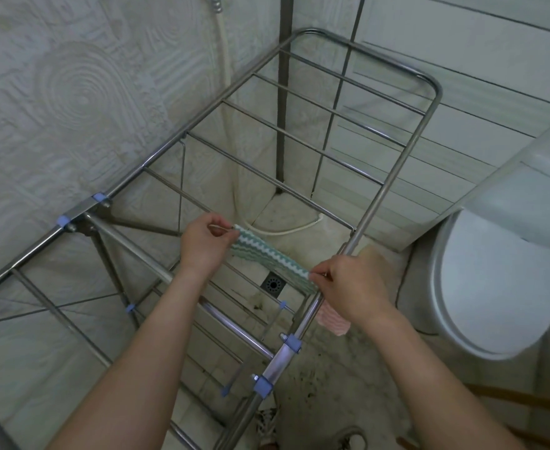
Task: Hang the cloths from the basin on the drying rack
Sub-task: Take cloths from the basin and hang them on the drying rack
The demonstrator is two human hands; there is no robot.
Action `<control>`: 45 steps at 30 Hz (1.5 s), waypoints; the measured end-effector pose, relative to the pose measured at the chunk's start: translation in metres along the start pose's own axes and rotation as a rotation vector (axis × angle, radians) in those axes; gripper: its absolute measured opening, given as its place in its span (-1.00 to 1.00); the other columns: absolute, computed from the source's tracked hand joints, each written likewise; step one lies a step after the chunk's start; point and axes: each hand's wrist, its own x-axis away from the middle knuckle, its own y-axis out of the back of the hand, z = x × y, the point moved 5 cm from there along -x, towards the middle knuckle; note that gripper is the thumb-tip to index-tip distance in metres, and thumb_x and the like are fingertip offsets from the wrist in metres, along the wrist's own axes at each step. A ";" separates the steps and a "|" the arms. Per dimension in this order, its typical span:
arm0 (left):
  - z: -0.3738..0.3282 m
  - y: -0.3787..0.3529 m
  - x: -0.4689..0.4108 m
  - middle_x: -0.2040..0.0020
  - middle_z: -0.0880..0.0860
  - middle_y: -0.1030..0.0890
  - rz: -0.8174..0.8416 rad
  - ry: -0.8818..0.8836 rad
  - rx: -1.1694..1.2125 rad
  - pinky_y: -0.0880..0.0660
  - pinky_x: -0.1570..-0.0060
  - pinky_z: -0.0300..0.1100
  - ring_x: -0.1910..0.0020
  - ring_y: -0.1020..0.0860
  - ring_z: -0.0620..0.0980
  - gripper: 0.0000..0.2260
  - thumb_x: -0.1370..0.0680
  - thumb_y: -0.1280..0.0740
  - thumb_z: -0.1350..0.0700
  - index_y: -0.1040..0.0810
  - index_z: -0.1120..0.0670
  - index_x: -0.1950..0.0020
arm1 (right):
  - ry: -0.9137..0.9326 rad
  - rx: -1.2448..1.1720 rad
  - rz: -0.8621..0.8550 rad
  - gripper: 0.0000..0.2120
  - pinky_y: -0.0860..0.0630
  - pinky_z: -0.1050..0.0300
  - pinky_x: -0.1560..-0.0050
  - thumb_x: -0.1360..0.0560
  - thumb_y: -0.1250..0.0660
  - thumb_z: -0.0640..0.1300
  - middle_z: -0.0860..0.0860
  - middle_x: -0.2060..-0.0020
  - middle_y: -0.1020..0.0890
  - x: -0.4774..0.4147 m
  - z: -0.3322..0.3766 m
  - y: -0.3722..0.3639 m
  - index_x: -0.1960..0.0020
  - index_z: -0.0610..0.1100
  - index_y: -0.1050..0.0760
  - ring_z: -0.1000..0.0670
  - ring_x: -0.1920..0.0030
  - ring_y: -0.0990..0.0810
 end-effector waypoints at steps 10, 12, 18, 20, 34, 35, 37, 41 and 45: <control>-0.010 0.003 0.010 0.16 -0.01 -0.58 -0.078 -0.118 -0.172 -0.41 0.21 -0.31 0.21 -0.52 -0.07 -0.89 -0.50 -0.37 0.25 -0.53 0.03 0.11 | -0.059 -0.125 -0.054 -0.85 -0.44 0.29 0.35 -0.52 -0.34 0.04 0.13 0.30 -0.62 0.014 0.000 0.002 0.01 0.02 -0.64 0.16 0.34 -0.55; -0.021 0.006 0.019 0.15 -0.02 -0.57 -0.107 -0.153 -0.192 -0.38 0.28 -0.35 0.27 -0.49 -0.12 -0.90 -0.51 -0.37 0.21 -0.53 0.01 0.11 | -0.076 -0.313 -0.068 -0.91 -0.29 0.37 0.45 -0.51 -0.36 0.00 0.13 0.44 -0.53 0.017 -0.003 0.007 0.09 0.03 -0.63 0.18 0.49 -0.42; -0.064 -0.034 0.099 0.13 -0.09 -0.68 0.542 -0.186 0.037 -0.49 0.14 -0.28 0.14 -0.62 -0.17 -0.90 -0.55 -0.32 0.09 -0.64 -0.01 0.04 | -0.060 -0.906 0.038 -0.92 -0.37 0.14 0.25 -0.56 -0.30 -0.08 0.02 0.36 -0.50 0.036 0.000 0.040 0.09 -0.05 -0.52 0.05 0.33 -0.43; -0.069 -0.055 0.128 -0.03 0.04 -0.67 0.793 -0.229 0.103 -0.56 -0.03 -0.18 -0.05 -0.62 -0.07 -0.78 -0.56 -0.30 0.05 -0.60 0.09 -0.14 | -0.035 -0.983 0.073 -0.90 -0.41 0.20 0.20 -0.58 -0.25 -0.04 -0.01 0.30 -0.50 0.045 0.008 0.050 0.08 -0.03 -0.46 0.06 0.27 -0.47; -0.119 0.004 0.167 0.27 -0.10 -0.58 0.488 -0.538 0.326 -0.44 0.24 -0.35 0.27 -0.53 -0.18 -0.91 -0.52 -0.32 0.16 -0.59 0.09 0.16 | 0.221 -0.632 0.209 -0.63 -0.60 -0.11 0.02 -0.36 -0.53 -0.05 0.01 0.07 -0.63 0.092 0.051 0.103 -0.11 0.09 -0.51 -0.06 0.10 -0.64; -0.124 0.010 0.167 0.29 -0.11 -0.57 0.470 -0.553 0.327 -0.43 0.25 -0.37 0.29 -0.50 -0.20 -0.91 -0.53 -0.29 0.18 -0.57 0.10 0.14 | 0.249 -0.556 0.214 -0.74 -0.60 -0.09 0.00 -0.39 -0.51 -0.08 0.05 0.12 -0.66 0.092 0.054 0.104 -0.05 0.07 -0.57 0.01 0.11 -0.65; -0.128 0.029 0.166 0.31 -0.11 -0.56 0.404 -0.552 0.346 -0.44 0.27 -0.37 0.30 -0.50 -0.20 -0.93 -0.52 -0.29 0.17 -0.56 0.08 0.12 | 0.276 -0.467 0.229 -0.94 -0.60 -0.07 0.03 -0.45 -0.45 -0.08 0.06 0.20 -0.68 0.093 0.059 0.102 0.08 0.02 -0.64 0.05 0.18 -0.64; -0.127 0.063 0.161 0.26 0.08 -0.54 0.244 -0.499 0.344 -0.43 0.28 -0.31 0.28 -0.49 -0.08 -0.84 -0.58 -0.26 0.25 -0.58 0.05 0.10 | 0.250 -0.385 0.209 -0.83 -0.55 -0.15 0.06 -0.50 -0.38 0.02 -0.11 0.20 -0.67 0.095 0.067 0.090 0.13 -0.06 -0.66 -0.14 0.16 -0.63; -0.109 0.094 0.148 0.28 -0.01 -0.53 0.018 -0.414 0.242 -0.38 0.36 -0.40 0.36 -0.44 -0.24 -0.86 -0.59 -0.26 0.15 -0.56 -0.04 0.11 | 0.273 -0.555 0.323 -0.79 -0.60 0.09 0.28 -0.55 -0.32 -0.05 -0.30 0.14 -0.59 0.098 0.084 0.071 0.05 -0.18 -0.64 -0.06 0.26 -0.53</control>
